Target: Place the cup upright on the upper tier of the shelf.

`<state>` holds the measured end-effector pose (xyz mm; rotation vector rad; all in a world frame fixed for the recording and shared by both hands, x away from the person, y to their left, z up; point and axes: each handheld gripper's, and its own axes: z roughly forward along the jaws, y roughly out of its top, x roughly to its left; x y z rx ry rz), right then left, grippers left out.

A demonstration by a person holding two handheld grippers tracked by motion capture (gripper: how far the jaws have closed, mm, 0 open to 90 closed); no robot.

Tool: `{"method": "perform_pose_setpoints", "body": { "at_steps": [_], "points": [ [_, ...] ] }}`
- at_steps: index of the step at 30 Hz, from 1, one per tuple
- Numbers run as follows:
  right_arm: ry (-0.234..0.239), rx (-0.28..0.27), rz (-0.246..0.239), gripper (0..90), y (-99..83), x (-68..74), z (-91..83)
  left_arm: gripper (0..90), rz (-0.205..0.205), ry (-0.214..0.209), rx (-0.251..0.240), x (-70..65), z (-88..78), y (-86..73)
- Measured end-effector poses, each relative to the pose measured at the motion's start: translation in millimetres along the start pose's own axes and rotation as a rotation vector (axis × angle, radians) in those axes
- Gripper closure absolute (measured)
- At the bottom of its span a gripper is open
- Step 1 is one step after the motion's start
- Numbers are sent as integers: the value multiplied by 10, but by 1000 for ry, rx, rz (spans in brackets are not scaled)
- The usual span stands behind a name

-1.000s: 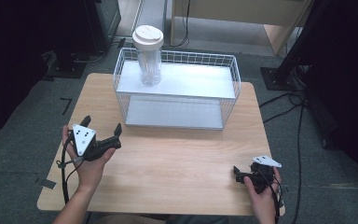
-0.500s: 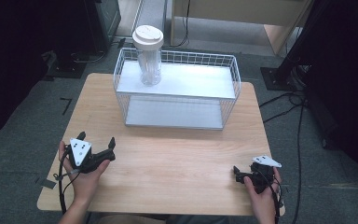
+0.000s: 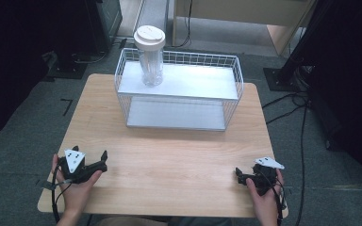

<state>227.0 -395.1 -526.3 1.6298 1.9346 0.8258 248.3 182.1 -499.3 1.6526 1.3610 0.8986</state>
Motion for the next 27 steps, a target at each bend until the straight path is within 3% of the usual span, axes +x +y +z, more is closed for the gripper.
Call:
{"method": "perform_pose_setpoints", "body": {
  "at_steps": [3,5,6,8,10,15,20,22,25,27],
  "points": [
    [0,1,2,0,-1,2,-1,0,-9,-3,44,74,10,-52],
    [-2,1,3,0,-1,6,-2,0,1,26,98,97,30,-62],
    [-1,1,4,0,-2,6,-2,0,-5,45,128,110,48,-74],
    [-2,0,4,0,-3,7,-2,0,-30,38,163,149,64,-87],
    [-2,0,4,0,-2,8,-2,0,-14,63,200,158,72,-97],
    [-1,1,3,0,-2,7,-2,0,-2,58,267,158,87,-131],
    [-1,1,3,0,-2,6,-3,0,54,64,329,102,122,-151],
    [-1,1,3,0,-2,6,-3,0,49,41,339,99,127,-151],
    [-1,1,3,0,-2,6,-2,0,2,-46,370,147,155,-150],
    [-1,1,4,0,-2,7,-2,0,2,-45,368,146,157,-150]
  ]
}}
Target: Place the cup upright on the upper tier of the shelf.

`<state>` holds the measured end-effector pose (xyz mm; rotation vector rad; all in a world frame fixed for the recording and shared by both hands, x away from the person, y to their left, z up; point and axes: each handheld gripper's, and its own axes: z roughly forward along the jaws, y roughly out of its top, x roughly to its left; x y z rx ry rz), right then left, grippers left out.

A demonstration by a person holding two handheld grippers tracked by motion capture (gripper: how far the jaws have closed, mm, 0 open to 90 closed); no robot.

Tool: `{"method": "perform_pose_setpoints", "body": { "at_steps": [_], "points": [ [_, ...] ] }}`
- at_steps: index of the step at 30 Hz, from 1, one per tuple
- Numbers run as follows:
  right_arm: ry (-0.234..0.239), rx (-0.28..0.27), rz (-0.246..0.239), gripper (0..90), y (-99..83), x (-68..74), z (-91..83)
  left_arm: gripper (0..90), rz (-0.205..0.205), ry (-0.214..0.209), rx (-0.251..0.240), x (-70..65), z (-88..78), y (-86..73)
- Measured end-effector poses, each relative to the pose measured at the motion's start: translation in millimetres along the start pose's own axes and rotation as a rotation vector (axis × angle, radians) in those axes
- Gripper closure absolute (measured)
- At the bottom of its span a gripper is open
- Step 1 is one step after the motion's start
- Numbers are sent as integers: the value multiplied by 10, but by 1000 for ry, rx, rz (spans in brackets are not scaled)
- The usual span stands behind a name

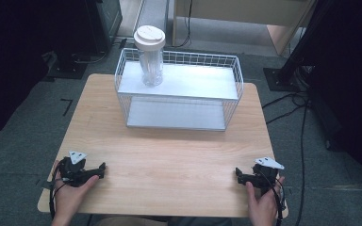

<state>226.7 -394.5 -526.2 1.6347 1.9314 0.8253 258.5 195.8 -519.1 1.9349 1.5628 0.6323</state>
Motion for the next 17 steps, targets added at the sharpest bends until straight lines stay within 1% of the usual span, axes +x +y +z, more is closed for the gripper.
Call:
{"method": "perform_pose_setpoints", "body": {
  "at_steps": [17],
  "points": [
    [-4,0,3,0,0,-2,0,0,-3,3,1,3,0,1]
  ]
}}
